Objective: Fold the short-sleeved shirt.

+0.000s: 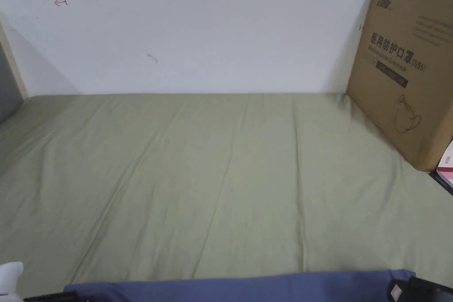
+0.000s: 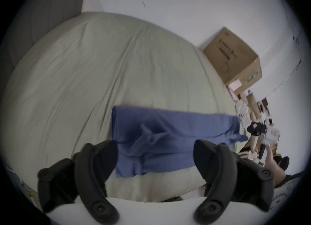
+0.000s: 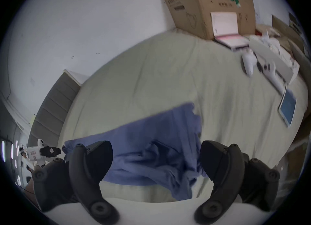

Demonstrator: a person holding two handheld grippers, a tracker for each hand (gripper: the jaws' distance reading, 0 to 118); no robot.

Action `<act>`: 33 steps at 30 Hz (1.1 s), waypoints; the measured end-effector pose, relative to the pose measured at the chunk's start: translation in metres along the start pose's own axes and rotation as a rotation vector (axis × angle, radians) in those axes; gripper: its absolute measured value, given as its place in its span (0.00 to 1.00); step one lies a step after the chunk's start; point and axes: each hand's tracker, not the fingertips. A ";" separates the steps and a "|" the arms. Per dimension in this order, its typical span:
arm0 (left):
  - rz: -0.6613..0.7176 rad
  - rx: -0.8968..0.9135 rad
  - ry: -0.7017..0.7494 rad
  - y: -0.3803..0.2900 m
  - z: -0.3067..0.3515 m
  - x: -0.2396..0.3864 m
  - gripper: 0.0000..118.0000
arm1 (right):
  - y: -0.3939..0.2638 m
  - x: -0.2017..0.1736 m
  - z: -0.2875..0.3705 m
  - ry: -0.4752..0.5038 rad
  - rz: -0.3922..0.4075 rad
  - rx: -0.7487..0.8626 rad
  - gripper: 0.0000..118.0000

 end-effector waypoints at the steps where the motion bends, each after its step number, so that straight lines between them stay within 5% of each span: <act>1: -0.022 0.053 -0.009 0.004 0.011 0.012 0.84 | 0.005 -0.015 0.013 0.009 0.046 0.048 0.90; 5: -0.207 0.355 0.073 0.007 0.048 0.080 0.85 | 0.024 -0.066 0.058 0.033 0.224 0.351 0.90; 8: -0.317 0.610 0.207 -0.007 0.059 0.133 0.85 | 0.016 -0.107 0.086 -0.039 0.352 0.682 0.90; 11: -0.288 0.766 0.156 -0.020 0.061 0.162 0.83 | 0.015 -0.118 0.077 0.029 0.278 0.675 0.87; 12: -0.279 0.789 0.139 -0.023 0.056 0.162 0.80 | 0.016 -0.119 0.067 0.089 0.266 0.594 0.72; 13: -0.277 0.807 0.131 -0.026 0.055 0.169 0.68 | 0.011 -0.119 0.061 0.107 0.279 0.590 0.27; 14: -0.279 0.809 0.126 -0.029 0.053 0.174 0.47 | 0.006 -0.122 0.059 0.091 0.292 0.612 0.00; 16: -0.292 0.798 0.105 -0.033 0.050 0.182 0.00 | -0.004 -0.134 0.055 -0.039 0.372 0.655 0.00; 17: -0.296 0.786 0.108 -0.032 0.047 0.185 0.00 | -0.010 -0.136 0.055 -0.047 0.378 0.677 0.00; 19: -0.312 0.773 0.142 -0.033 0.047 0.186 0.00 | -0.011 -0.131 0.059 0.112 0.348 0.681 0.00; 23: -0.207 0.645 0.106 -0.009 0.059 0.154 0.00 | -0.010 -0.130 0.068 0.090 0.377 0.736 0.00; 29: 0.331 0.053 -0.273 0.040 0.035 -0.014 0.00 | 0.007 -0.113 0.052 0.178 0.263 0.548 0.00; 31: 0.394 -0.008 -0.302 0.030 0.020 -0.050 0.01 | 0.006 -0.109 0.046 0.175 0.255 0.540 0.00; 32: 0.364 -0.002 -0.247 0.025 0.015 -0.060 0.08 | 0.006 -0.108 0.043 0.183 0.248 0.532 0.00; 33: 0.349 0.005 -0.211 0.021 0.010 -0.072 0.25 | 0.006 -0.108 0.039 0.184 0.244 0.521 0.00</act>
